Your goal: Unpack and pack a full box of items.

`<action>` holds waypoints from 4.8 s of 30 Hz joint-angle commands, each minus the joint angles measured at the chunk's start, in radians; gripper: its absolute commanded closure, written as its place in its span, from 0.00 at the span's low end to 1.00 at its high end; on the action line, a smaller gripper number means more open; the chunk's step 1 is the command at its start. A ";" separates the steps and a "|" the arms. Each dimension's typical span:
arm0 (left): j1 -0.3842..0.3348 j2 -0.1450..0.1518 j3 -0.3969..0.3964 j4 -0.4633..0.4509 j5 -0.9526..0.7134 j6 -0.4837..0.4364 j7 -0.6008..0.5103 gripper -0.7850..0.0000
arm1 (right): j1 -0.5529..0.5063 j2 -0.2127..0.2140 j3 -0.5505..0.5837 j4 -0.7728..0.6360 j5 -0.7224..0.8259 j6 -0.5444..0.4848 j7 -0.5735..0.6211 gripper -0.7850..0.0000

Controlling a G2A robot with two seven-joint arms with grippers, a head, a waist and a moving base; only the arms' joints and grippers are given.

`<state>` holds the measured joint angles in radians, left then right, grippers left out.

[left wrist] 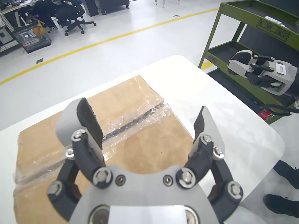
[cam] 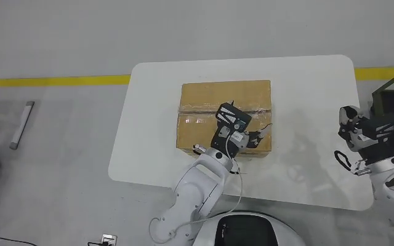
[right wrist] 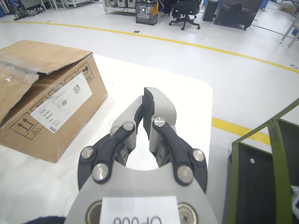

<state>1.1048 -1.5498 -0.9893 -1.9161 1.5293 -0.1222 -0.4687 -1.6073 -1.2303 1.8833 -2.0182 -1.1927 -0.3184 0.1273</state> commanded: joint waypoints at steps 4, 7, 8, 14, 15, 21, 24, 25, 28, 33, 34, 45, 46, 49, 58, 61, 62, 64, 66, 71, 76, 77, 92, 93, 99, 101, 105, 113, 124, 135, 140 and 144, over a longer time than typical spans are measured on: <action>0.011 0.008 0.008 0.008 0.073 -0.050 -0.020 0.00 | -0.002 0.001 -0.008 -0.005 0.006 0.002 0.004 1.00; -0.011 0.008 0.029 0.030 0.117 -0.075 -0.039 0.00 | 0.001 0.002 -0.011 -0.001 0.007 0.002 0.006 1.00; -0.028 0.008 0.039 0.037 0.147 -0.099 -0.049 0.01 | 0.003 0.003 -0.012 0.000 0.008 0.002 0.007 1.00; -0.089 0.008 0.071 0.081 0.228 -0.185 -0.130 0.07 | 0.014 0.004 -0.022 0.010 0.007 0.007 0.004 1.00; -0.095 0.008 0.075 0.086 0.243 -0.195 -0.139 0.08 | 0.015 0.005 -0.023 0.012 0.007 0.008 0.002 1.00; -0.140 0.014 0.097 0.106 0.379 -0.291 -0.170 0.15 | 0.020 0.006 -0.028 0.017 0.005 0.017 -0.001 1.00; -0.153 0.019 0.093 0.114 0.434 -0.328 -0.164 0.19 | 0.024 0.007 -0.031 0.021 0.002 0.021 -0.004 1.00; -0.157 0.020 0.092 0.115 0.447 -0.336 -0.161 0.25 | 0.025 0.008 -0.032 0.021 0.002 0.021 -0.004 1.00; -0.168 0.024 0.093 0.121 0.491 -0.368 -0.143 0.26 | 0.029 0.008 -0.039 0.022 0.001 0.026 -0.006 1.00; -0.196 0.027 0.096 0.141 0.563 -0.389 -0.093 0.28 | 0.041 0.009 -0.052 0.027 -0.002 0.034 -0.008 1.00; -0.202 0.028 0.097 0.145 0.575 -0.389 -0.086 0.31 | 0.043 0.009 -0.053 0.028 -0.003 0.035 -0.008 1.00; -0.232 0.028 0.120 0.190 0.666 -0.396 0.009 0.57 | 0.068 0.012 -0.072 0.045 -0.013 0.052 -0.012 1.00; -0.231 0.028 0.121 0.190 0.672 -0.395 0.014 0.59 | 0.071 0.012 -0.074 0.047 -0.012 0.053 -0.012 1.00; -0.230 0.029 0.123 0.189 0.695 -0.389 0.033 0.74 | 0.078 0.012 -0.079 0.050 -0.013 0.059 -0.011 1.00; -0.229 0.030 0.110 0.215 0.731 -0.386 0.062 1.00 | 0.088 0.014 -0.090 0.057 -0.008 0.067 -0.012 1.00; -0.229 0.030 0.101 0.213 0.742 -0.373 0.064 1.00 | 0.090 0.015 -0.091 0.058 -0.006 0.069 -0.012 1.00; -0.228 0.030 0.092 0.210 0.738 -0.359 0.063 1.00 | 0.091 0.015 -0.092 0.059 -0.005 0.070 -0.010 1.00; -0.222 0.030 0.068 0.201 0.734 -0.324 0.048 1.00 | 0.096 0.015 -0.095 0.059 0.000 0.069 -0.008 1.00; -0.211 0.032 0.040 0.187 0.735 -0.303 0.027 1.00 | 0.102 0.016 -0.099 0.058 0.005 0.069 -0.004 1.00; -0.160 0.048 -0.087 0.100 0.784 -0.265 -0.055 1.00 | 0.124 0.016 -0.116 0.060 0.021 0.067 0.007 1.00; -0.094 0.072 -0.234 0.023 0.860 -0.288 -0.087 1.00 | 0.139 0.017 -0.142 0.063 0.030 0.056 0.014 1.00; -0.080 0.077 -0.258 0.011 0.877 -0.300 -0.085 1.00 | 0.142 0.017 -0.147 0.064 0.030 0.053 0.015 1.00; -0.003 0.118 -0.500 0.019 1.029 -0.277 -0.015 1.00 | 0.173 0.021 -0.185 0.087 0.019 0.038 0.015 1.00; 0.000 0.120 -0.515 0.024 1.029 -0.275 -0.017 1.00 | 0.173 0.021 -0.185 0.088 0.019 0.038 0.017 1.00; 0.017 0.126 -0.565 0.029 1.024 -0.289 -0.039 1.00 | 0.174 0.023 -0.185 0.086 0.016 0.043 0.022 1.00; 0.017 0.128 -0.562 0.030 1.028 -0.310 -0.037 0.89 | 0.175 0.023 -0.185 0.084 0.018 0.044 0.025 1.00; 0.017 0.129 -0.559 0.031 1.044 -0.309 -0.059 0.00 | 0.181 0.024 -0.186 0.082 0.021 0.050 0.031 1.00; 0.013 0.130 -0.630 0.002 0.979 -0.231 -0.097 0.00 | 0.221 0.017 -0.199 0.055 0.177 0.118 0.046 1.00; -0.009 0.115 -0.557 -0.053 0.783 -0.204 -0.111 0.00 | 0.256 0.021 -0.337 0.005 0.293 -0.086 0.181 1.00; -0.118 0.070 -0.213 0.018 0.501 -0.217 -0.081 0.00 | 0.174 0.044 -0.260 -0.015 0.264 -0.208 0.269 1.00; -0.164 0.048 -0.088 0.061 0.401 -0.217 -0.075 0.00 | 0.165 0.048 -0.194 -0.009 0.226 -0.112 0.250 1.00; -0.190 0.041 -0.027 0.105 0.379 -0.276 -0.081 0.00 | 0.150 0.053 -0.151 -0.001 0.196 -0.088 0.240 1.00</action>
<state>0.9187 -1.5086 -1.0268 -1.8237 1.9081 -0.3819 -0.5453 -1.4538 -1.1786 1.7240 -2.0225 -0.9908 -0.4077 0.3689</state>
